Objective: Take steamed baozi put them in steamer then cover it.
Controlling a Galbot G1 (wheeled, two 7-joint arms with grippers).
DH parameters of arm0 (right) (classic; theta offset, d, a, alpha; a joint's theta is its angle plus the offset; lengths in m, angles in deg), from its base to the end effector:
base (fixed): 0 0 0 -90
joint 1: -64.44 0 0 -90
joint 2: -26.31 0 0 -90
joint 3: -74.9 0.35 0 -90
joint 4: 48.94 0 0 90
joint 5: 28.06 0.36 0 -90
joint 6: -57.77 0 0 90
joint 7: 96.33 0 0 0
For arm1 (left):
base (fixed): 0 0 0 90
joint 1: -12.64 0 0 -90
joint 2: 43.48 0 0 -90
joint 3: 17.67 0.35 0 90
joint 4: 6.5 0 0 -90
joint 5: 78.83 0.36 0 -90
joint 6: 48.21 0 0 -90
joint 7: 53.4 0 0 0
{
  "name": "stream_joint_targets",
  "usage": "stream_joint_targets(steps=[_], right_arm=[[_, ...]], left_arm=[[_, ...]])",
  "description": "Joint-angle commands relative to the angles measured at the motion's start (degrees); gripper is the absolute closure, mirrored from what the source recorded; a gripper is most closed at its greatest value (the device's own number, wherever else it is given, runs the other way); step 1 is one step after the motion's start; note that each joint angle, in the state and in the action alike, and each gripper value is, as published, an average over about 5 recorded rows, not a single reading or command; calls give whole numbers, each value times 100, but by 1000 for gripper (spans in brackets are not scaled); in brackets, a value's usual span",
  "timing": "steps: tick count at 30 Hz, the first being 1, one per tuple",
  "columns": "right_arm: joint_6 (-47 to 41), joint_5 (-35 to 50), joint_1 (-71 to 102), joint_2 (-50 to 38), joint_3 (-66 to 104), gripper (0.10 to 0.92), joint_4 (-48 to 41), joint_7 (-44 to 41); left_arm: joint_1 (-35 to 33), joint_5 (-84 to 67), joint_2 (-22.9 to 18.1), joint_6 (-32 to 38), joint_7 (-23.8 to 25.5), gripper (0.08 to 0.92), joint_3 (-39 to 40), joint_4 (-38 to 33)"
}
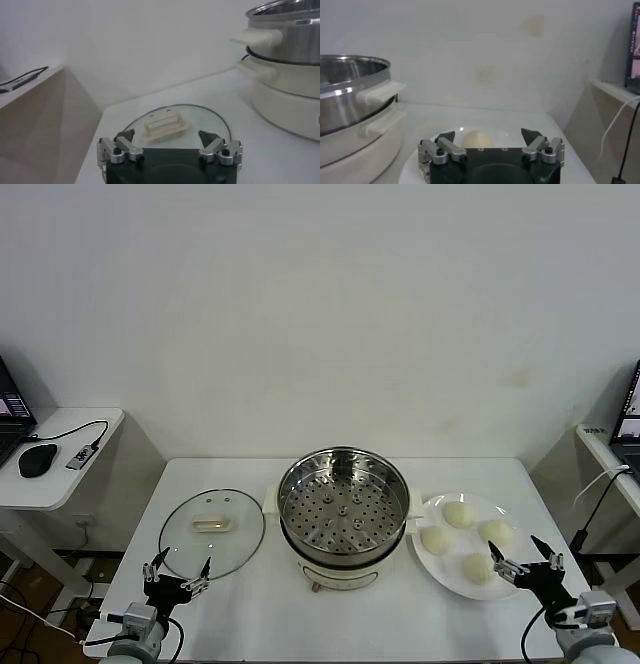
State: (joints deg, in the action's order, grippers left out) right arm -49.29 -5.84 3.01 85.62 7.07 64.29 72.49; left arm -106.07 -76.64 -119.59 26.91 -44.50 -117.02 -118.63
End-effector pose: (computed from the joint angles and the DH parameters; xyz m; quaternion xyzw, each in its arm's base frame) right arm 0.2140 -0.2135 -0.2476 0.0268 -0.9842 0.1039 0.1410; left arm 0.1949 0.1041 -0.3292 -0.0342 -0.9712 -0.1444 0.1863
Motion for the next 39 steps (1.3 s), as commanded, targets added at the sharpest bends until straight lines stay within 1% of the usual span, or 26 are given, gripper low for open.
stream_joint_targets(steps=[1, 3, 6, 9, 11, 14, 16, 21, 22, 26, 30, 34, 39], right_arm=[[-277, -209, -332, -546, 250, 203, 19, -153], [-437, -382, -540, -869, 243, 203, -47, -295], [-786, -832, -1017, -1520, 91, 203, -257, -773], [-1099, -1333, -1571, -2231, -170, 203, -550, -1670], [-1122, -1808, -2005, -2705, -427, 203, -812, -2417], [-793, -2631, -2748, -3254, -978, 203, -1285, -3619], [-421, -3035, -3287, -3503, -1470, 203, -1606, -4358], [389, -3621, -4899, -3843, -3012, 203, -2251, -5633], [551, -3718, -5391, -3865, -3573, 203, -2412, -5835], [1238, -3901, -6984, -3673, -5559, 203, -3109, -6167], [1782, -4154, -7581, -3332, -6552, 203, -3564, -6328], [2172, -4632, -7590, -2917, -6845, 203, -3936, -6401], [2220, -4930, -7388, -2413, -6737, 203, -4270, -6225]], left_arm=[[-104, 114, -45, -56, 15, 177, 46, -109], [-143, 164, -65, -56, 17, 177, 51, -150], [-201, 218, -102, -57, 10, 177, 39, -228], [-241, 238, -131, -56, -7, 177, 24, -283], [-269, 261, -130, -48, -21, 177, 33, -309], [-317, 294, -128, -40, -34, 177, 51, -369], [-343, 307, -146, -41, -37, 177, 56, -416], [-387, 360, -197, -39, -34, 177, 81, -482], [-397, 371, -207, -38, -32, 177, 85, -496], [-436, 384, -262, -40, -26, 177, 82, -585], [-543, 372, -335, -47, -25, 177, 68, -722], [-666, 379, -387, -46, -27, 177, 60, -823], [-731, 391, -414, -48, -50, 177, 30, -864]])
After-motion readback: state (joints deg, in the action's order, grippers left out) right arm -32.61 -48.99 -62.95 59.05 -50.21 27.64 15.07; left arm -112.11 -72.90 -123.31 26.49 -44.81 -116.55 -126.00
